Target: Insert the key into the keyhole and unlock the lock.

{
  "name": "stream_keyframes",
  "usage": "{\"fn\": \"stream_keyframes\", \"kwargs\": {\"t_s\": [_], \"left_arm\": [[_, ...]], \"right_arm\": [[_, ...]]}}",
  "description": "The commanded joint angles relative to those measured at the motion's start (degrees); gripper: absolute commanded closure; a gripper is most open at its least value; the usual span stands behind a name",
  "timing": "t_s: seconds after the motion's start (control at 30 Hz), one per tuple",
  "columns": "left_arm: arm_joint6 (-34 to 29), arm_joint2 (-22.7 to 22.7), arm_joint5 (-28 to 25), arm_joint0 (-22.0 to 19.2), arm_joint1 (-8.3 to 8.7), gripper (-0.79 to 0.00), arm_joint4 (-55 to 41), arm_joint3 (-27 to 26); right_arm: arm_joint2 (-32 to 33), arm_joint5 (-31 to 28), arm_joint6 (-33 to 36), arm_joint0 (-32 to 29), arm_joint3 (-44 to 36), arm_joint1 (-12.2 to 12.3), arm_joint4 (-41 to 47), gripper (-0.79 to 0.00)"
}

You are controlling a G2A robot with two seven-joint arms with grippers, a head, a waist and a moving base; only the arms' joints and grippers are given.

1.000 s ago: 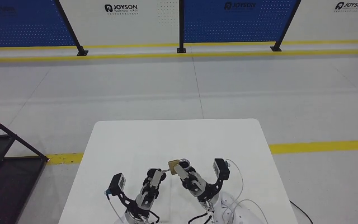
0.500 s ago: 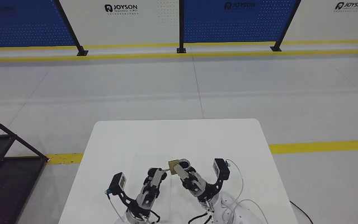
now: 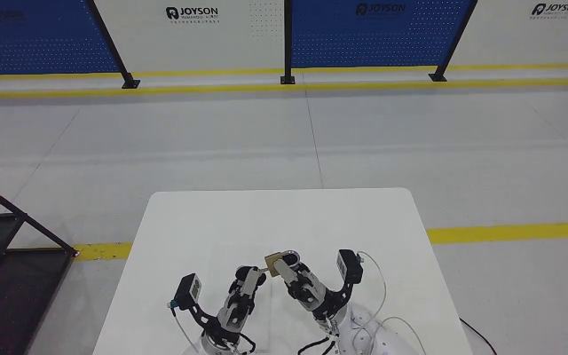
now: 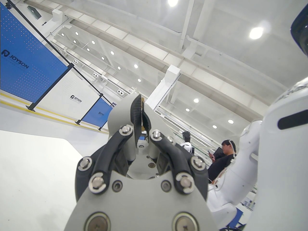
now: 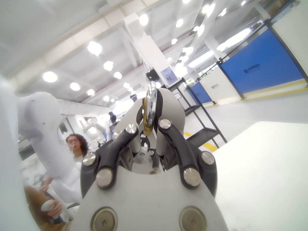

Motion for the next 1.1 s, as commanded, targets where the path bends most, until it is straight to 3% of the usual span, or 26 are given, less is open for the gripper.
{"fn": "stream_keyframes", "kwargs": {"t_s": [0.0, 0.03, 0.1, 0.27, 0.53, 0.77, 1.07], "left_arm": [[0.0, -0.06, -0.08, 0.01, -0.03, -0.142, 0.09, -0.03], [0.01, -0.1, -0.12, 0.03, -0.05, -0.259, 0.13, -0.02], [0.01, -0.15, -0.17, 0.07, -0.09, -0.388, 0.17, -0.02], [-0.25, -0.27, -0.41, 0.1, -0.17, -0.502, 0.14, -0.01], [-0.3, -0.55, -0.49, 0.19, -0.32, -0.493, 0.1, 0.12], [-2.09, -1.72, -3.12, 0.4, -0.07, -0.348, -1.41, 1.5], [-6.65, -2.76, -4.85, 0.73, 0.28, -0.271, -4.59, 1.11]], "right_arm": [[0.1, 0.0, 0.25, -0.06, -0.06, -0.03, 0.15, 0.0], [0.15, 0.0, 0.37, -0.09, -0.09, -0.06, 0.22, 0.0], [0.27, -0.03, 0.58, -0.14, -0.14, -0.1, 0.31, 0.0], [0.51, -0.08, 1.21, -0.26, -0.2, -0.22, 0.56, 0.0], [1.28, -0.42, 1.41, -0.59, -0.4, -0.35, 0.98, 0.0], [2.19, -1.07, 1.9, -0.95, -0.51, -0.36, 1.67, 0.0], [2.34, -0.84, 3.86, -0.92, -0.52, -0.53, 2.28, 0.0]]}}
